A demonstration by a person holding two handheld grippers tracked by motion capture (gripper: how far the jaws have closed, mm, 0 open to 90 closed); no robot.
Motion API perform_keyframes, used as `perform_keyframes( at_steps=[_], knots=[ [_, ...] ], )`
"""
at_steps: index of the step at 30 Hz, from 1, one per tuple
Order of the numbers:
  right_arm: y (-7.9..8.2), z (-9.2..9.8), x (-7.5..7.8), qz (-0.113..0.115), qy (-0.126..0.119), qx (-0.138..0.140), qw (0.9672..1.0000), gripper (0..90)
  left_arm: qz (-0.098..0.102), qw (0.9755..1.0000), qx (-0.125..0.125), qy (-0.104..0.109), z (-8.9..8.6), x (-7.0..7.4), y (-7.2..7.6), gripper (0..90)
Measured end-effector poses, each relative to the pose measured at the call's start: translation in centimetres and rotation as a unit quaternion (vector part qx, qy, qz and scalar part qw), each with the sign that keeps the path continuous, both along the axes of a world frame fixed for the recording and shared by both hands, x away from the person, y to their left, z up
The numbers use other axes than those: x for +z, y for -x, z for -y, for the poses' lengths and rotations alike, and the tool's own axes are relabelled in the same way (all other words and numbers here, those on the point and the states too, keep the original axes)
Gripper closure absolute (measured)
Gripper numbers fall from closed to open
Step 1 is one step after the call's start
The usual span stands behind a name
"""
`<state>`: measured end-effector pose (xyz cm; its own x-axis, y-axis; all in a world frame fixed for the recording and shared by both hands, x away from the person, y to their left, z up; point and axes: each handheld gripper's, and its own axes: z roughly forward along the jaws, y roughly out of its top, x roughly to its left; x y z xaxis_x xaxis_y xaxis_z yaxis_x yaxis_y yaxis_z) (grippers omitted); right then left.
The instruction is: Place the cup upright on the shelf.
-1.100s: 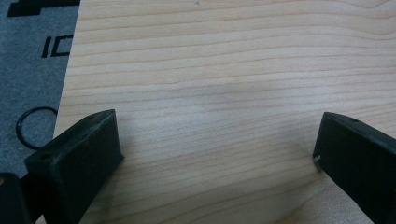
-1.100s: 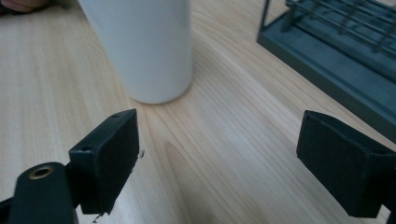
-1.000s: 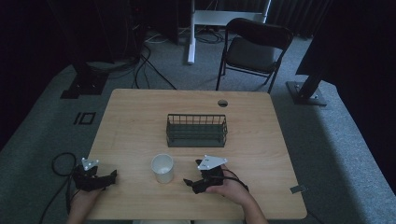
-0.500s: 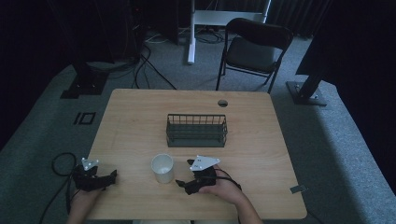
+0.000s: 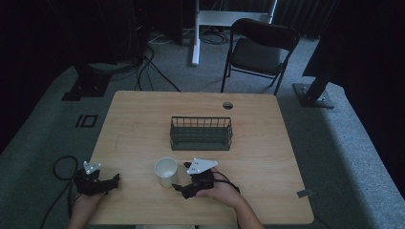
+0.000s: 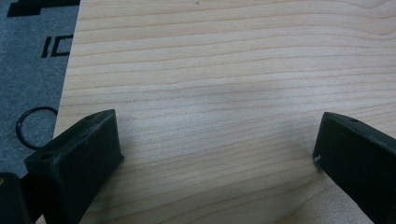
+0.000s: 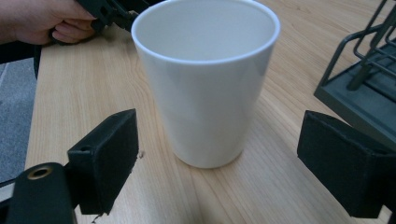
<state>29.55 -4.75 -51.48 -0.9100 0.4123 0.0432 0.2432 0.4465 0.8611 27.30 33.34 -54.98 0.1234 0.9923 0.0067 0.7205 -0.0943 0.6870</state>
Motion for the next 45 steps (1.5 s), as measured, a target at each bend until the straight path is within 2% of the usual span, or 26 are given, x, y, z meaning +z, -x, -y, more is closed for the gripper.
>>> perform_keyframes(
  at_steps=[23,28,34,45],
  knots=[
    [-0.8,-2.8,0.8,0.010,-0.018,0.015,0.9997,12.3,-0.001,1.0000,-0.001,0.000,0.0,0.0,0.0,1.0],
    [-1.0,-3.4,0.7,0.019,-0.016,0.018,0.9995,12.3,0.000,1.0000,0.000,0.000,0.0,0.0,0.0,1.0],
    [-1.3,-3.8,0.9,0.016,-0.026,0.015,0.9994,12.3,0.000,1.0000,0.000,0.000,0.0,0.0,0.0,1.0],
    [-1.5,-4.3,1.1,0.024,-0.029,0.018,0.9991,12.4,0.000,1.0000,0.000,0.000,0.0,0.0,0.0,1.0]
  ],
)
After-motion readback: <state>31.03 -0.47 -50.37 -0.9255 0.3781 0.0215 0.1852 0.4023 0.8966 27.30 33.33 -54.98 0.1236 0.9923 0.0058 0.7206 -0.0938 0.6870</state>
